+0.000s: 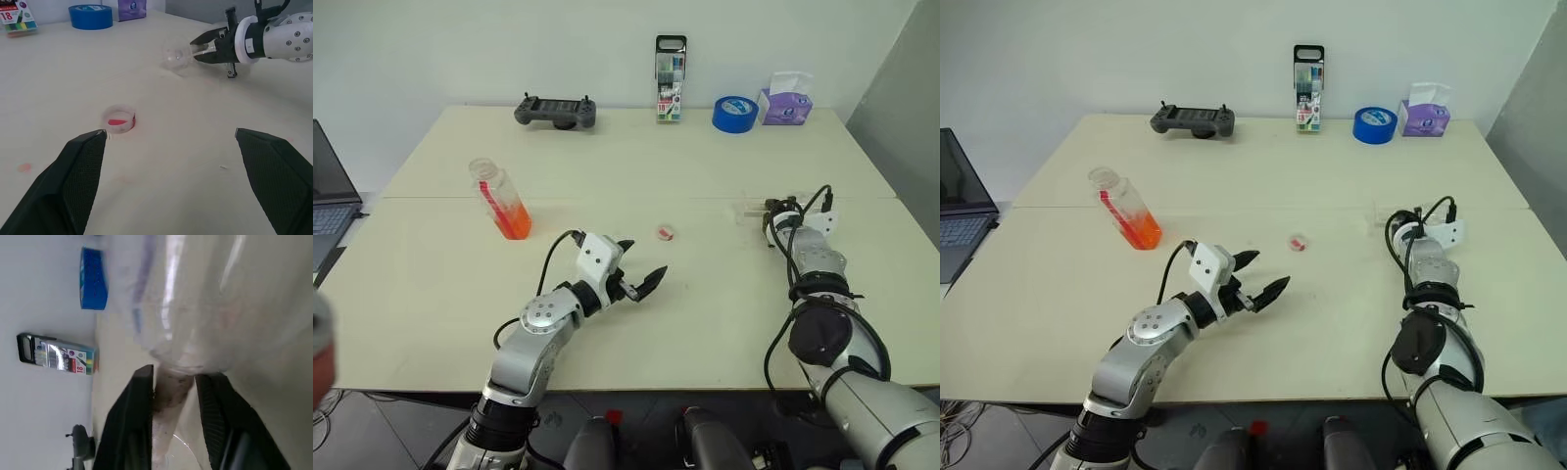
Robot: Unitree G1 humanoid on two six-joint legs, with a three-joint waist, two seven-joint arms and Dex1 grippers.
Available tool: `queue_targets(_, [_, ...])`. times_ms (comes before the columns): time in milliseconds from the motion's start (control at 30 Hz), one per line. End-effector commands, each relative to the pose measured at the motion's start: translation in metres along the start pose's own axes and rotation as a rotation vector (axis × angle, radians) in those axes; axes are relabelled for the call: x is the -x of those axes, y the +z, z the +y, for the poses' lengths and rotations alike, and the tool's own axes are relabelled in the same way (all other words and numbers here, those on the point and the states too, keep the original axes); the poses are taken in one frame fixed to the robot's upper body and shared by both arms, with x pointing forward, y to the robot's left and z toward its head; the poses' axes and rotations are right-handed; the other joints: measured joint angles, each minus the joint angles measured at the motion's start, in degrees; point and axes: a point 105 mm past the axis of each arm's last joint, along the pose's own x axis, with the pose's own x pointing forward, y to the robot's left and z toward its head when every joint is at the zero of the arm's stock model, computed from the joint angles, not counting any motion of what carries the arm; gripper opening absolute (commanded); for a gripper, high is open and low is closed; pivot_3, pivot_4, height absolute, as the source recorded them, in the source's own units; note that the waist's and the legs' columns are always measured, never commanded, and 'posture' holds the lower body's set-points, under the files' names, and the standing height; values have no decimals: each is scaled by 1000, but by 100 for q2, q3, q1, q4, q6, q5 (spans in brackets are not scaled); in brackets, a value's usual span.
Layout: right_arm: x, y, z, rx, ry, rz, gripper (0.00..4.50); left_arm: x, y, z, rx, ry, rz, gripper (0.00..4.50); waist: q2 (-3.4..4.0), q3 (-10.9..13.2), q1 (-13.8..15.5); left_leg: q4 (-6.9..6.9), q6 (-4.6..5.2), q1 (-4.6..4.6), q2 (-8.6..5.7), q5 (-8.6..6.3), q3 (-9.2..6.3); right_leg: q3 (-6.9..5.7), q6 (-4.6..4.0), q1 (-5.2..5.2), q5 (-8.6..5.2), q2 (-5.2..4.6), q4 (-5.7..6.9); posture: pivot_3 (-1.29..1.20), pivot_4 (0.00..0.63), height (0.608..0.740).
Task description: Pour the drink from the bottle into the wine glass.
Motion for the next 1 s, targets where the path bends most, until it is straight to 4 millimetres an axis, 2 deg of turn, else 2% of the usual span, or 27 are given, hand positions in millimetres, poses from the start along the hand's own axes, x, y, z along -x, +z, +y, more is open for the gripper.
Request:
queue_targets(33, [19,-19,48,230,200,57,230,3,13,1,-6,9,-47,4500,6,1,-11,-1,0,0,18,0,2,1,0,-2,0,0,2,0,150,740])
queue_targets(133, [51,-53,85,579,411,77,229,10,14,5,2,32,-46,4500,11,3,0,-3,-1,-8,31,0,-11,-6,0,-8,0,1,2,0,150,740])
queue_targets(200, [76,-85,110,800,571,77,228,22,15,9,42,61,-43,4500,17,7,-25,-3,-1,-34,38,0,-15,-8,0,-42,0,1,10,0,150,740])
queue_targets(333, [105,-138,136,1127,799,0,227,54,14,4,60,93,-10,4500,19,8,-121,-4,-3,-38,60,0,-29,-7,-2,-56,1,10,12,0,150,740])
queue_targets(400, [110,-159,139,1192,860,-32,227,72,12,9,70,158,9,4500,19,8,-121,-4,-4,-32,67,0,-30,-10,-2,-46,0,18,9,0,150,740])
queue_targets(500, [105,-177,137,1253,895,-65,227,86,10,15,57,229,33,4500,14,10,-48,0,-7,-32,66,2,-36,-18,0,-39,-5,21,6,0,150,740])
queue_targets(633, [95,-199,135,1275,935,-54,226,96,13,29,66,326,16,4500,8,12,39,8,-17,-36,52,8,-26,-18,-5,-38,-2,32,1,0,150,740])
queue_targets(800, [87,-220,127,1284,967,0,225,106,19,34,55,367,8,4500,6,12,11,4,-18,-35,58,8,-9,-13,-22,-44,8,31,-2,0,150,740])
queue_targets(900, [88,-230,122,1253,991,37,225,110,21,33,62,373,7,4500,6,12,10,1,-19,-35,66,6,-14,-14,-23,-44,9,22,-1,0,150,740])
queue_targets(1000, [94,-248,111,1229,1010,100,225,115,13,32,71,379,40,4500,7,12,5,1,-19,-35,69,6,-23,-14,-28,-44,12,23,1,0,150,740])
